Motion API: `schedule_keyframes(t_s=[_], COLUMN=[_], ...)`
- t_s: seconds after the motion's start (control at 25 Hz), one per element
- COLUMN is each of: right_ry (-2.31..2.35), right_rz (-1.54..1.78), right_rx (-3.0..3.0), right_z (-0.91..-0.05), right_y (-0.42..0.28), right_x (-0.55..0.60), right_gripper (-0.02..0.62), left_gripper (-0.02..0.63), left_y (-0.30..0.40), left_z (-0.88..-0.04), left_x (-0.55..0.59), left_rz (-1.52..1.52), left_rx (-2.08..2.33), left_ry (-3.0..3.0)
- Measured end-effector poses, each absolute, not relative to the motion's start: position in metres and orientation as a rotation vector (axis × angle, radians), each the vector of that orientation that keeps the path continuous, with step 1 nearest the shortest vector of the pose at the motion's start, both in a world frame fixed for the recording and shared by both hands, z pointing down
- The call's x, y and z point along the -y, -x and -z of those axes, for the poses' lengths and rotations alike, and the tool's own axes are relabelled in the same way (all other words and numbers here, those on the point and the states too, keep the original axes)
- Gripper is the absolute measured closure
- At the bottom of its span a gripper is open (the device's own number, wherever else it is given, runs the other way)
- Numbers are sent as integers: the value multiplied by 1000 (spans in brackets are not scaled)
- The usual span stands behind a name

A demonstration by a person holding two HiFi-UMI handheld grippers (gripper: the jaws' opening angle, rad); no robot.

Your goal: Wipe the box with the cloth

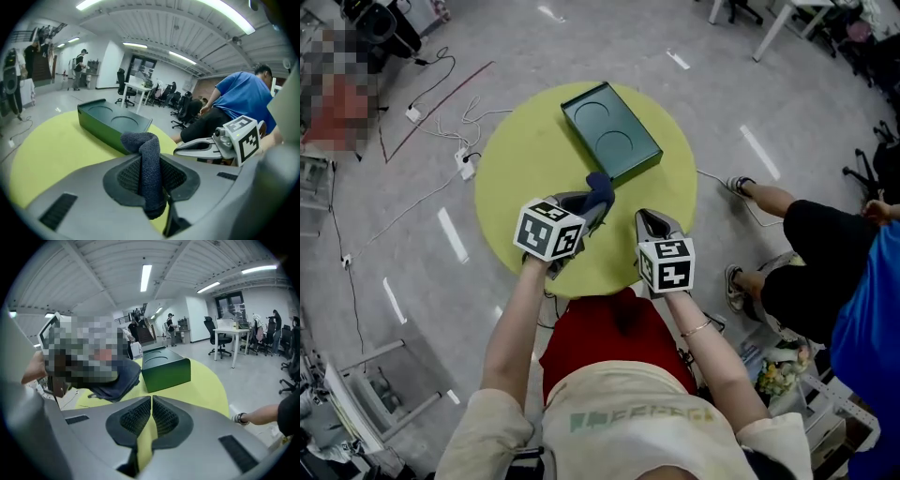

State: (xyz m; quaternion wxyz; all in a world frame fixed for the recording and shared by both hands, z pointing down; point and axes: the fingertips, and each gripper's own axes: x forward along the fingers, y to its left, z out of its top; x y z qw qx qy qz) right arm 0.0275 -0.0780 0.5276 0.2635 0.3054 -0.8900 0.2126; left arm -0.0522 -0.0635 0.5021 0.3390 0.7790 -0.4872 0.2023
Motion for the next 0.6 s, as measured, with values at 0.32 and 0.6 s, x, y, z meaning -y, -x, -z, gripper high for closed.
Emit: schedule_keyframes(t_s=[0.32, 0.6], right_ry=[-821, -871], right_rz=[-558, -561], right_rx=[2350, 2265], right_z=[-533, -539], right_y=[14, 35], right_x=[102, 131], right_gripper=[555, 556], left_gripper=[522, 522], left_y=[176, 218], left_z=[-456, -473], left_x=[160, 240], left_rz=[-777, -1052], left_rx=[1596, 1658], left_ry=[-2086, -2132])
